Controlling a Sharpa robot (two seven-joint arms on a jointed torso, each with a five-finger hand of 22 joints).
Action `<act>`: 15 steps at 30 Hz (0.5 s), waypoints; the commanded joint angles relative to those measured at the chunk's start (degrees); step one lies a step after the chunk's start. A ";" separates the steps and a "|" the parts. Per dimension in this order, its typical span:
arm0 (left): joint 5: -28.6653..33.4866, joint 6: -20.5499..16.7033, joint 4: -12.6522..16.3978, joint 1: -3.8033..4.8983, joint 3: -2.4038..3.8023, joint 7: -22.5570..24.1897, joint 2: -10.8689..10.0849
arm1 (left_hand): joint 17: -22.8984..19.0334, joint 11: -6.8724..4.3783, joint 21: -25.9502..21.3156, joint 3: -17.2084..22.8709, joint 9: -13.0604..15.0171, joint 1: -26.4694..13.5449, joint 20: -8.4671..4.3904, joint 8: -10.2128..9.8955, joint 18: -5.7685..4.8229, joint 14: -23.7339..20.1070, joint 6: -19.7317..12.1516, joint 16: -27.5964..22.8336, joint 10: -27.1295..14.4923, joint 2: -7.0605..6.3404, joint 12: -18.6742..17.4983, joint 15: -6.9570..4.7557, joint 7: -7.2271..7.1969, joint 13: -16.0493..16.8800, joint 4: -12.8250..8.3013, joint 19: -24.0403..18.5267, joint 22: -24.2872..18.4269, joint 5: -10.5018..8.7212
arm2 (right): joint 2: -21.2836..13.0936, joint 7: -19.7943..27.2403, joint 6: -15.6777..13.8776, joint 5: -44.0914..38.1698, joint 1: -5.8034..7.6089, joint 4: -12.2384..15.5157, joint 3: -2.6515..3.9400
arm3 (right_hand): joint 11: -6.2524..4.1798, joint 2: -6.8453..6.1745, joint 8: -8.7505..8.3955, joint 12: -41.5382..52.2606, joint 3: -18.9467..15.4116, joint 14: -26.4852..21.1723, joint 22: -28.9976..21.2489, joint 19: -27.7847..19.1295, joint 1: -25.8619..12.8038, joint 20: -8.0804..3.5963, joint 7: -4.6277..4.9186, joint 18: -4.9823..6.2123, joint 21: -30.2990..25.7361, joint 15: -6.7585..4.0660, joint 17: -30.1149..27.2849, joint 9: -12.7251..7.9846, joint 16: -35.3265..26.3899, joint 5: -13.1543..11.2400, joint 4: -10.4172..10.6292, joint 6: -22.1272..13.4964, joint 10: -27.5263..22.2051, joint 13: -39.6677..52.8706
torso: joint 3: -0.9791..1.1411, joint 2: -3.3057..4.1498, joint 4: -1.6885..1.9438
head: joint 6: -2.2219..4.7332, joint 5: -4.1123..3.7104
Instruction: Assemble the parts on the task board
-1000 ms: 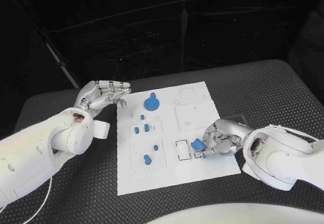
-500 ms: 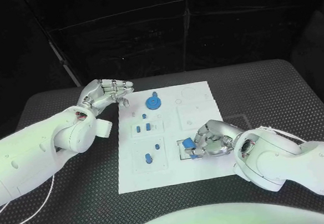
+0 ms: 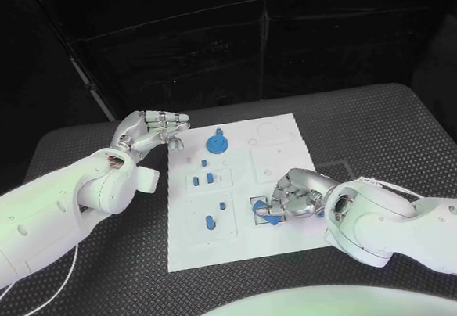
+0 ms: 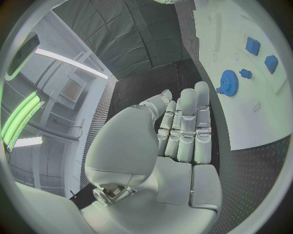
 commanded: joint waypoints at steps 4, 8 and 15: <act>0.22 0.59 0.22 0.08 0.05 -0.02 -0.14 | -0.09 0.04 -0.21 -0.18 -0.03 -0.43 0.33 0.29 0.75 -0.31 -0.20 -0.25 -0.50 -0.02 0.18 -0.09 0.16 0.02 0.17 -0.22 -0.05 0.25 | 0.58 -2.12 -0.42 -3.81 0.11 -0.09 0.04 | -0.45 -2.59 -0.50 -0.58 0.43 4.83 4.01 1.68 -3.06 -0.36 -0.06 -0.41 0.17 -0.28 9.41 0.81 0.03 -6.88 0.18 -0.33 0.31 4.86 | 0.04 0.02 -0.05 | -0.10 0.14; 0.22 0.60 0.27 0.08 0.05 -0.11 -0.22 | -0.11 0.04 -0.25 -0.20 -0.03 -0.41 0.33 0.31 0.75 -0.33 -0.22 -0.26 -0.54 -0.04 0.23 -0.10 0.16 0.02 0.13 -0.22 -0.09 0.25 | 0.80 -2.41 -1.50 -4.93 0.11 -0.17 0.04 | -0.40 -5.10 -0.68 -0.81 1.12 4.80 3.96 1.65 -5.13 -0.34 -0.05 -0.40 0.11 -0.29 9.28 1.28 -0.05 -9.43 0.29 -0.43 0.21 4.75 | 0.02 -0.03 -0.06 | -0.37 0.19; 0.22 0.60 0.27 0.08 0.05 -0.28 -0.25 | -0.15 0.12 -0.35 -0.34 -0.08 -0.51 0.35 0.22 0.75 -0.37 -0.48 -0.27 -0.73 -0.15 0.29 -0.07 0.30 0.00 0.12 -0.21 -0.18 0.24 | 1.06 -1.69 -1.69 -5.37 0.10 0.17 0.05 | -0.40 -5.58 -0.74 -0.80 1.37 4.82 4.10 1.70 -5.84 -0.33 -0.06 -0.43 0.15 -0.28 9.35 1.49 -0.03 -9.73 0.31 -0.40 0.25 4.83 | 0.09 -0.04 -0.05 | -0.37 0.17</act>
